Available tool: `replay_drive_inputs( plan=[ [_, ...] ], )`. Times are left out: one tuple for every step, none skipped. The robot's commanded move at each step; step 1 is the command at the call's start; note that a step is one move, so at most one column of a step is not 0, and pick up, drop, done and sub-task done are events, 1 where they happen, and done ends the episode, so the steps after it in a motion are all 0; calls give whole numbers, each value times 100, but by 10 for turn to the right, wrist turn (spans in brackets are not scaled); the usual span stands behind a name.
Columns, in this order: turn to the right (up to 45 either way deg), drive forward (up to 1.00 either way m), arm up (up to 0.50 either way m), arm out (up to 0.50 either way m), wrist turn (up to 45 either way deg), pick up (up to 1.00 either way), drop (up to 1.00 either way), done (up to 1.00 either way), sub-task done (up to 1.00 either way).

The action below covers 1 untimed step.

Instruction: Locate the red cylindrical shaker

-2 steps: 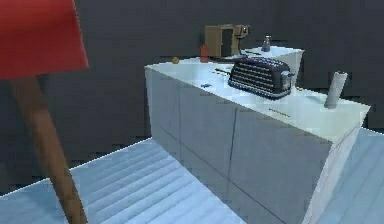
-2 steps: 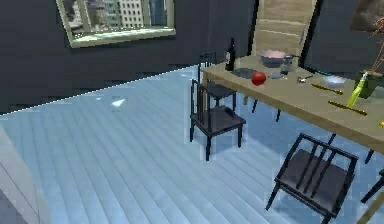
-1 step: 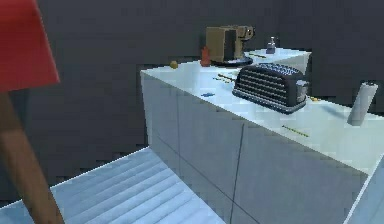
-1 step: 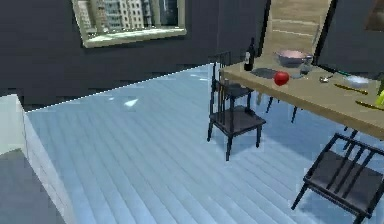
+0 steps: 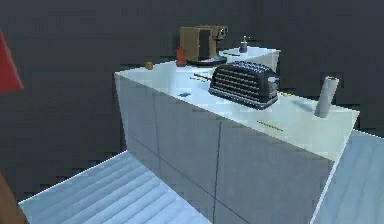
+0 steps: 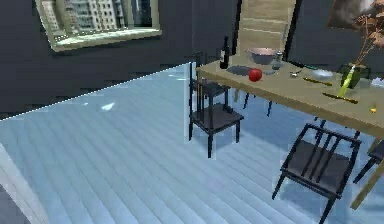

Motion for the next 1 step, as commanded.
replay_drive_inputs(
  plan=[
    [0,60,0,0,0,0,0,0,0]
  ],
)
